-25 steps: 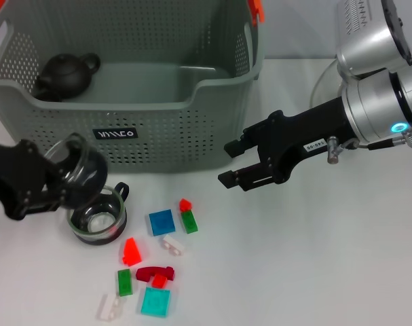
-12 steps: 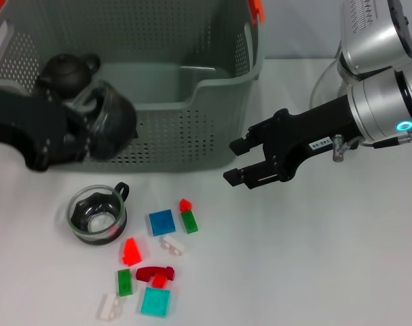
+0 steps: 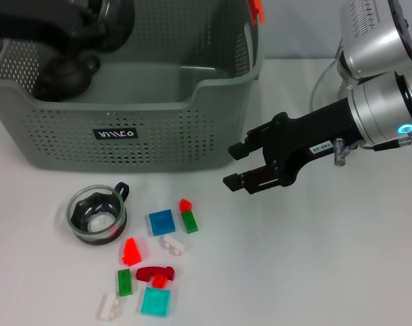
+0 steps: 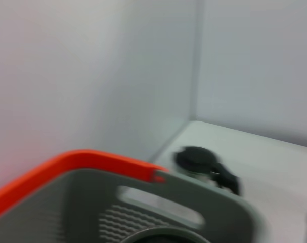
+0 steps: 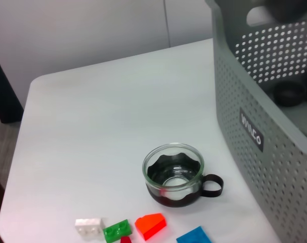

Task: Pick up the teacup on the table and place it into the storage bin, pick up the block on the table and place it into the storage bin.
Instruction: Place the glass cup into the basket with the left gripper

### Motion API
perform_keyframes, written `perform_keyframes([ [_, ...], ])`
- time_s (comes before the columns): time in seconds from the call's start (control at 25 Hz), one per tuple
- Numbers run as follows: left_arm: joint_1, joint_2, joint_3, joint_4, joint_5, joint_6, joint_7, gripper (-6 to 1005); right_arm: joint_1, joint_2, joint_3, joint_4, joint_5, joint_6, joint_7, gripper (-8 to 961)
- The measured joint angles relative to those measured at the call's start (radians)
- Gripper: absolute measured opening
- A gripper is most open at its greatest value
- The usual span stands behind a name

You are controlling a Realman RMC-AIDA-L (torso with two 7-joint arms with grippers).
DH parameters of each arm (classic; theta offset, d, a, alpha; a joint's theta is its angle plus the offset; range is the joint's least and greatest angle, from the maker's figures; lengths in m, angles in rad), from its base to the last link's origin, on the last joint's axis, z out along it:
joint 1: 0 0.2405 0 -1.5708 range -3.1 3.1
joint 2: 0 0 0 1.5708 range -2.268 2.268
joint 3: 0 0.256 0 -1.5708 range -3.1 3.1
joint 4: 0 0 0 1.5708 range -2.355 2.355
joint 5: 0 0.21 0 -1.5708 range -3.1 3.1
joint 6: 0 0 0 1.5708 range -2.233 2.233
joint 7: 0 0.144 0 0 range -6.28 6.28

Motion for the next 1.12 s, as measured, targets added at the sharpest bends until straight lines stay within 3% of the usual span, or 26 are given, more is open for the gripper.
perform_keyframes([
  [0.28, -0.049, -0.007, 0.137, -0.146, 0.086, -0.379, -0.103, 115, -0.003, 0.002, 0.000, 0.004, 0.000, -0.004, -0.011, 614],
  [0.48, -0.077, -0.024, 0.222, -0.204, 0.150, -0.528, -0.179, 126, -0.006, 0.004, 0.000, 0.003, 0.000, -0.004, -0.012, 614],
  [0.68, -0.083, -0.053, 0.263, -0.187, 0.191, -0.563, -0.191, 137, -0.009, 0.004, 0.002, 0.002, 0.000, -0.004, -0.013, 614],
  [1.12, -0.097, -0.068, 0.307, -0.197, 0.235, -0.634, -0.209, 161, -0.009, 0.006, 0.011, 0.005, 0.000, -0.001, -0.025, 613],
])
